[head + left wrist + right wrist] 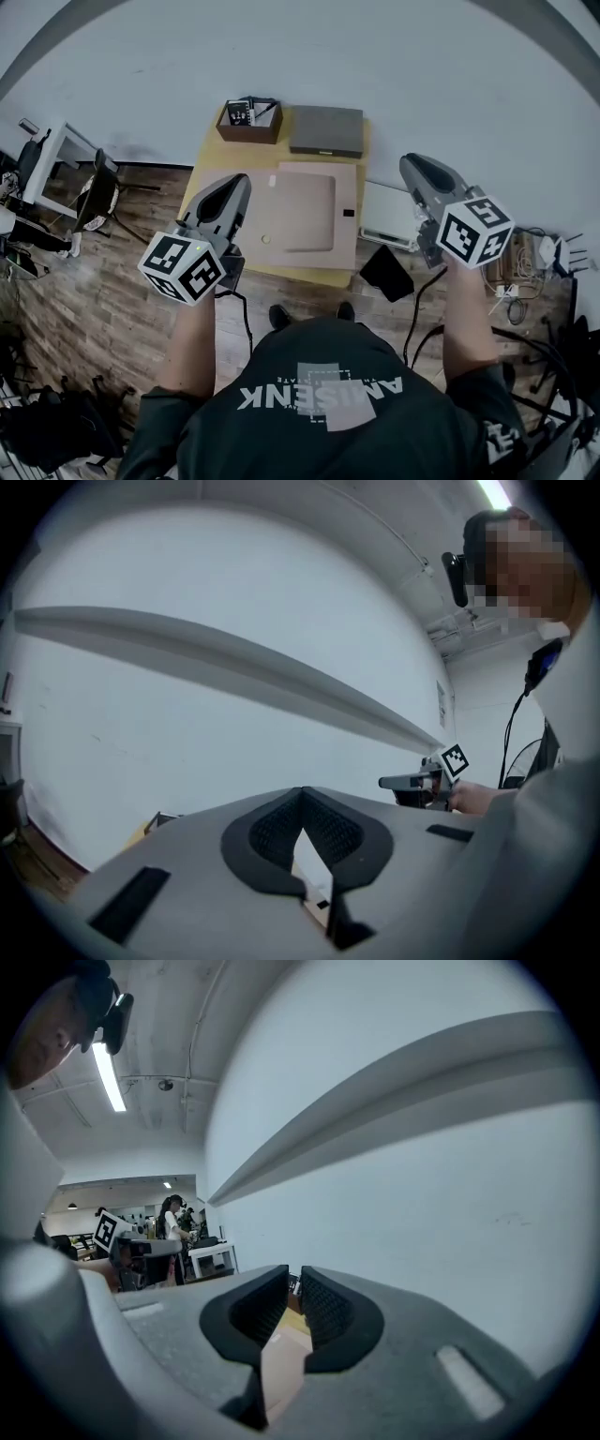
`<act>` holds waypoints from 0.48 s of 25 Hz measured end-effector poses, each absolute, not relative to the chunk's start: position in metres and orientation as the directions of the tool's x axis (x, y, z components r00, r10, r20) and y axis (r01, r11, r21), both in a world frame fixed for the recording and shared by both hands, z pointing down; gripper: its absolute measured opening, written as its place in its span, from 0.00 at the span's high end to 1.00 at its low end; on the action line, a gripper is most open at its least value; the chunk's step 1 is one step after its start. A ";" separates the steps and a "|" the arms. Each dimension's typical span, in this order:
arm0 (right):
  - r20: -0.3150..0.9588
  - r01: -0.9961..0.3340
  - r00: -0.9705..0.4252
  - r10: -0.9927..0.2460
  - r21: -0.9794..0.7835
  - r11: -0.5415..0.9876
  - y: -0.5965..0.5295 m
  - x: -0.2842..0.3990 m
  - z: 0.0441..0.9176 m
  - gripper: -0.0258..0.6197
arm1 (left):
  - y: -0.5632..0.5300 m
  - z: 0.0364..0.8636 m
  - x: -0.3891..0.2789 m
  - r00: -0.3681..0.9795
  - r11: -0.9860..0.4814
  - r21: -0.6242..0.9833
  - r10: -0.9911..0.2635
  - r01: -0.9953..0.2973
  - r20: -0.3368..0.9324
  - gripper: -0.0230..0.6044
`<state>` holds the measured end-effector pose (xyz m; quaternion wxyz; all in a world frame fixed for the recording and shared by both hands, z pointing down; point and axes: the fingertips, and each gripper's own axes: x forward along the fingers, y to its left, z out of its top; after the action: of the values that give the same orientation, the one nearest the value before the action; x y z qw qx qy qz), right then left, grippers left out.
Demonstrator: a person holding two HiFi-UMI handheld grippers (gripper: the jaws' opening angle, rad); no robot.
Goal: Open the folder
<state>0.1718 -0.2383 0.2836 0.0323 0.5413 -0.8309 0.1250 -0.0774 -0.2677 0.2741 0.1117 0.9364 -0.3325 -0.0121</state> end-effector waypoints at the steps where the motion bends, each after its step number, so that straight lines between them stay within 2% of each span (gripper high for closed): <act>1: 0.175 -0.914 -0.397 -0.901 -0.163 0.371 -0.237 0.173 0.279 0.90 | -0.269 0.267 -0.078 0.767 -0.746 0.208 -0.641 -0.632 0.033 0.96; 4: 0.148 -0.934 -0.352 -0.924 -0.117 0.337 -0.236 0.176 0.268 0.94 | -0.268 0.251 -0.078 0.740 -0.726 0.197 -0.673 -0.659 -0.002 0.96; 12: 0.142 -0.956 -0.294 -0.945 -0.056 0.289 -0.233 0.178 0.253 0.95 | -0.288 0.245 -0.094 0.643 -0.636 0.115 -0.765 -0.763 0.029 0.96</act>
<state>0.1776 -0.2328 0.2529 0.0405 0.5929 -0.8017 0.0647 -0.0943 -0.2876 0.2455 0.0584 0.9044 -0.4224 -0.0111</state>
